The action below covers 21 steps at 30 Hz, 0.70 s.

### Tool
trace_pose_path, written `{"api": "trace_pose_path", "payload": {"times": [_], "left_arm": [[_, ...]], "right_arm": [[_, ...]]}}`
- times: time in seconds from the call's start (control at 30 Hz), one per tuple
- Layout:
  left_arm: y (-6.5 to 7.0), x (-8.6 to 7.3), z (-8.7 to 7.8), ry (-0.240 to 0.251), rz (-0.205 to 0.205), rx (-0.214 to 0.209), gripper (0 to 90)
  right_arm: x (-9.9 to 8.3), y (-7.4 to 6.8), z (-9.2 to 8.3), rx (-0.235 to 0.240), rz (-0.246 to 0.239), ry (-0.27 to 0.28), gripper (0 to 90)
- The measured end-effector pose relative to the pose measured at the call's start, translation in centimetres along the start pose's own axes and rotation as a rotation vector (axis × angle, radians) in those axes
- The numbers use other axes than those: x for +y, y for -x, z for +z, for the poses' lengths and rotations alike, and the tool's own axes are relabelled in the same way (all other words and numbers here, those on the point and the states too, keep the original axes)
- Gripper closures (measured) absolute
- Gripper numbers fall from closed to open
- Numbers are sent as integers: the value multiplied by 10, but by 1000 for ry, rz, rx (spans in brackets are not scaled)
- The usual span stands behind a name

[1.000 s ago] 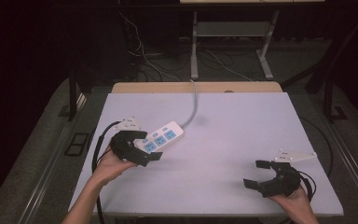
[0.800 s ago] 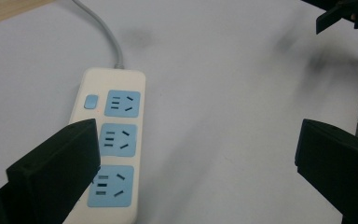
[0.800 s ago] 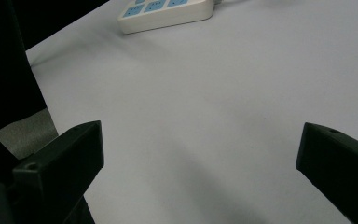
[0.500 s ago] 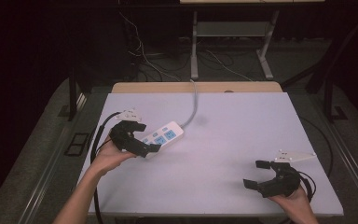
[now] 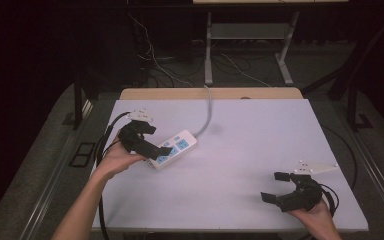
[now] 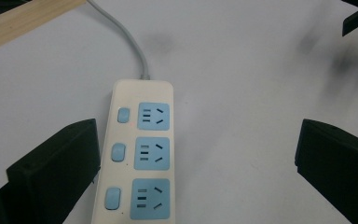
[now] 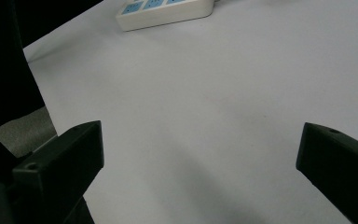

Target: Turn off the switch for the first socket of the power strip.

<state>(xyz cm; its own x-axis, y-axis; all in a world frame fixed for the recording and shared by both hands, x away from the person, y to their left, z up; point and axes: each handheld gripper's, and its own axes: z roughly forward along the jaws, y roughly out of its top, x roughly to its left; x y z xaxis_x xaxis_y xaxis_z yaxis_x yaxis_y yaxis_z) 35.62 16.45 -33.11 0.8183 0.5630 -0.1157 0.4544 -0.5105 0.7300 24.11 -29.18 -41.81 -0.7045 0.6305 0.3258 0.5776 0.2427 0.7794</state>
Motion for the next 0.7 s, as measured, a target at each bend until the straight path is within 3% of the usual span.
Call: {"api": "trace_pose_path", "payload": {"times": [0.7], "left_arm": [[-14, 21, 19, -73, 20, 15, 0]], "right_arm": [[0, 0, 1, 1, -8, -6, 4]]}}
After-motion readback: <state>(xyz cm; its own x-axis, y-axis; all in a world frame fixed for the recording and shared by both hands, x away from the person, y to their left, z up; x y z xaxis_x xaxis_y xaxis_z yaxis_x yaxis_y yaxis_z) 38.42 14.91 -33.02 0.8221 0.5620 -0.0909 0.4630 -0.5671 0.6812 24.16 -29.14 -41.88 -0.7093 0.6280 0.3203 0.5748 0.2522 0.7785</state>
